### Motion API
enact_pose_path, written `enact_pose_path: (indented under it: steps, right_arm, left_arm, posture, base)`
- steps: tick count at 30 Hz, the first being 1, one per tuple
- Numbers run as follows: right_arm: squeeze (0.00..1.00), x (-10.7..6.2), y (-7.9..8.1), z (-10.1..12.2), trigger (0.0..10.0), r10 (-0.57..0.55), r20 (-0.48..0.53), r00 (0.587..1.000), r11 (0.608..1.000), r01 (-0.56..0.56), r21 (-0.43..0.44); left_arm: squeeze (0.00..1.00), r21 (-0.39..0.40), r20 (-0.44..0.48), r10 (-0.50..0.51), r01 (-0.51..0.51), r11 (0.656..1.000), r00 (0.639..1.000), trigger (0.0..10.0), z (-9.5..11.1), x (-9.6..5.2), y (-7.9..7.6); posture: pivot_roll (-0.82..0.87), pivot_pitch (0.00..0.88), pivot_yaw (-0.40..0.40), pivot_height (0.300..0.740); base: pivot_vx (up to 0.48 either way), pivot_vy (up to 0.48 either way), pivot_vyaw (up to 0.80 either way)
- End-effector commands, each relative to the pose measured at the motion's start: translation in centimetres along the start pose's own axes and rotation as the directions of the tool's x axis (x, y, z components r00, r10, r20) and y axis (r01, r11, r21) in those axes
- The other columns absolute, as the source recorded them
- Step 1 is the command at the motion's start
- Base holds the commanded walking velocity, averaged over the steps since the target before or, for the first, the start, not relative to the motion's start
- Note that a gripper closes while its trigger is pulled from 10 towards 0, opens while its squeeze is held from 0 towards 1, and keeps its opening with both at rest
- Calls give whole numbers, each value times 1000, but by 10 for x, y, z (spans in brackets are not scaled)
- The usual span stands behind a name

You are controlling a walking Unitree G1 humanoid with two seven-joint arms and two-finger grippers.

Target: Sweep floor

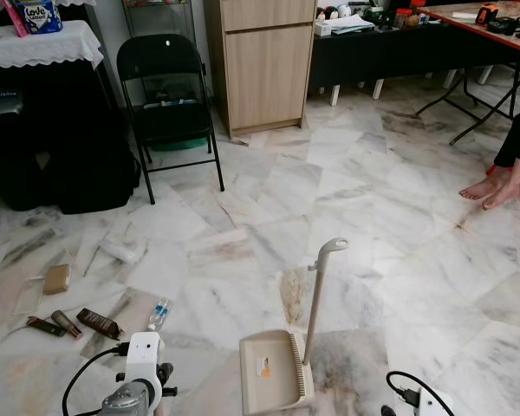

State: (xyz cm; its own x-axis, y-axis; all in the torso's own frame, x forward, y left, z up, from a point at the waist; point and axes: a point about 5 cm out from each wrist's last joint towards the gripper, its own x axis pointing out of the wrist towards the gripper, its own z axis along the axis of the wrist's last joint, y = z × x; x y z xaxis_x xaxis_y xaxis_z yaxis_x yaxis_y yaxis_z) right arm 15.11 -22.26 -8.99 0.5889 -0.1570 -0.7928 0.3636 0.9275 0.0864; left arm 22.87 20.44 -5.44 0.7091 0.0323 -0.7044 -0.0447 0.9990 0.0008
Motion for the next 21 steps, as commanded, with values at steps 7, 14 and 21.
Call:
enact_pose_path:
  steps: [7, 14, 21]
  right_arm:
    - [0, 4, 8, 10, 10000, 6, 17, 1000, 1000, -6, -11]
    - [0, 5, 1, 18, 10000, -7, 13, 1000, 1000, 7, -11]
    - [0, 6, -3, 29, 10000, -8, 36, 999, 1000, 9, -14]
  left_arm:
    - [0, -21, 3, -4, 5, 1000, 1000, 10000, -2, 0, 0]
    - [0, -19, 1, -8, 8, 1000, 1000, 10000, -2, 0, 0]
    - [0, -22, 4, -13, 14, 1000, 1000, 10000, -1, 0, -2]
  posture:
    - [-129, 0, -2, 740]
    - [-130, 0, -1, 740]
    - [-131, 0, 0, 740]
  base:
    - [73, 0, 0]
    - [0, 0, 0]
    - [0, 0, 0]
